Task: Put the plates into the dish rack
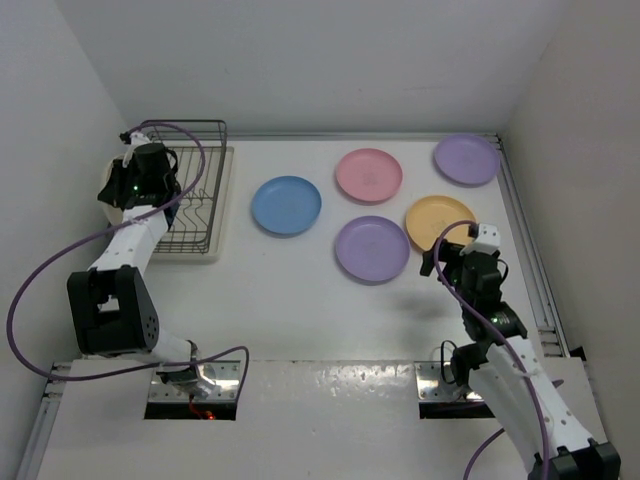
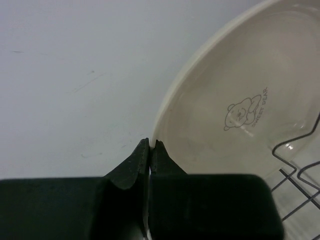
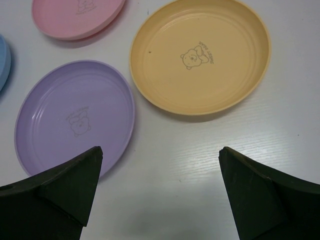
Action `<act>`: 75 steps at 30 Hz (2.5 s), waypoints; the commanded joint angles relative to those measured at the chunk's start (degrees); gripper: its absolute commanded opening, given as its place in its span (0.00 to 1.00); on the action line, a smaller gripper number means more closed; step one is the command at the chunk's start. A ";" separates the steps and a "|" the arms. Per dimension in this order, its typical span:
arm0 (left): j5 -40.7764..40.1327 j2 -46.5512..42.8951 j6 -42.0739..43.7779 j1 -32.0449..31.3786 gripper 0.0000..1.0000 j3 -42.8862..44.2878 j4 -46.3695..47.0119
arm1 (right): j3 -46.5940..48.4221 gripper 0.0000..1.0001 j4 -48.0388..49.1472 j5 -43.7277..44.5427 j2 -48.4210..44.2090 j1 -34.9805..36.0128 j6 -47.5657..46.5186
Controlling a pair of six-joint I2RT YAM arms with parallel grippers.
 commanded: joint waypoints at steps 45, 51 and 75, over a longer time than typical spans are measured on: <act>80.19 0.17 1.44 -12.77 0.94 28.38 -56.34 | 19.32 0.00 2.49 21.07 33.38 -17.43 27.58; 84.59 1.92 -1.21 -16.91 0.91 28.38 -54.13 | 27.12 0.00 9.57 10.60 30.60 -6.71 5.26; 82.48 -3.96 -1.82 -17.62 0.18 16.25 -50.52 | 40.42 0.00 17.74 -29.02 52.41 29.43 -0.34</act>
